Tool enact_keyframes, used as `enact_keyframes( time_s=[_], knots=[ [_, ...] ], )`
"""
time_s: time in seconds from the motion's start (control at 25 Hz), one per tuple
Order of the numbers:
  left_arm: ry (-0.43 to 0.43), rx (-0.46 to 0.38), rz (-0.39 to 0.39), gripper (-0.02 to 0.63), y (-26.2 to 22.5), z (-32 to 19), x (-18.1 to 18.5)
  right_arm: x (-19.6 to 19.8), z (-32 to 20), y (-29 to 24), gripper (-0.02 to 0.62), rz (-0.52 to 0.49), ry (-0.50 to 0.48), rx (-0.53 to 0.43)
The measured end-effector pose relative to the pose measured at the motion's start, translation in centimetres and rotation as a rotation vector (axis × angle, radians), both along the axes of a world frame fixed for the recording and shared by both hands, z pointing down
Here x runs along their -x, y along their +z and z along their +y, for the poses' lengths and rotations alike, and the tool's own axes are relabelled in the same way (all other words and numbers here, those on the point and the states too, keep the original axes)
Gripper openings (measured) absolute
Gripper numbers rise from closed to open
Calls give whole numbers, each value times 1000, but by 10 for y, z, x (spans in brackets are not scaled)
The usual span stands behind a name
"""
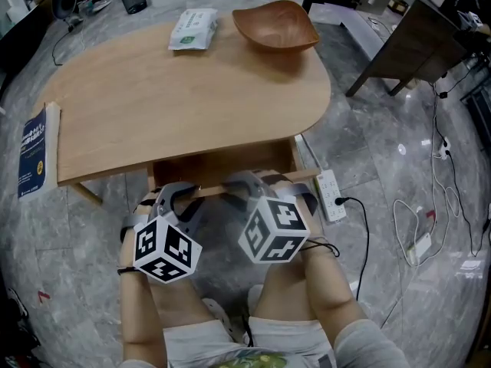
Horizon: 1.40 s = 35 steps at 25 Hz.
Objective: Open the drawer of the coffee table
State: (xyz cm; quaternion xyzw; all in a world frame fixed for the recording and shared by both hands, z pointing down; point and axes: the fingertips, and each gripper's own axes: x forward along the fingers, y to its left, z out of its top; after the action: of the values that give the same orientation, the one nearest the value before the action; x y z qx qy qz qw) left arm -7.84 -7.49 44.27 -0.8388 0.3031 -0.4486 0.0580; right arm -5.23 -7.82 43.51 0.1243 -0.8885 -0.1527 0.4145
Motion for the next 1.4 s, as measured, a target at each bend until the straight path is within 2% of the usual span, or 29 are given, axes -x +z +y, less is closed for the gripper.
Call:
enact_keyframes(
  time_s=[0.36,1.4],
  knots=[
    [8,43,23,112,-2,3,-2,-2,3,-1,89,-3,-3,43],
    [23,76,42,106,1,20,-4,-5,19,2,84,19,-24,113]
  ],
)
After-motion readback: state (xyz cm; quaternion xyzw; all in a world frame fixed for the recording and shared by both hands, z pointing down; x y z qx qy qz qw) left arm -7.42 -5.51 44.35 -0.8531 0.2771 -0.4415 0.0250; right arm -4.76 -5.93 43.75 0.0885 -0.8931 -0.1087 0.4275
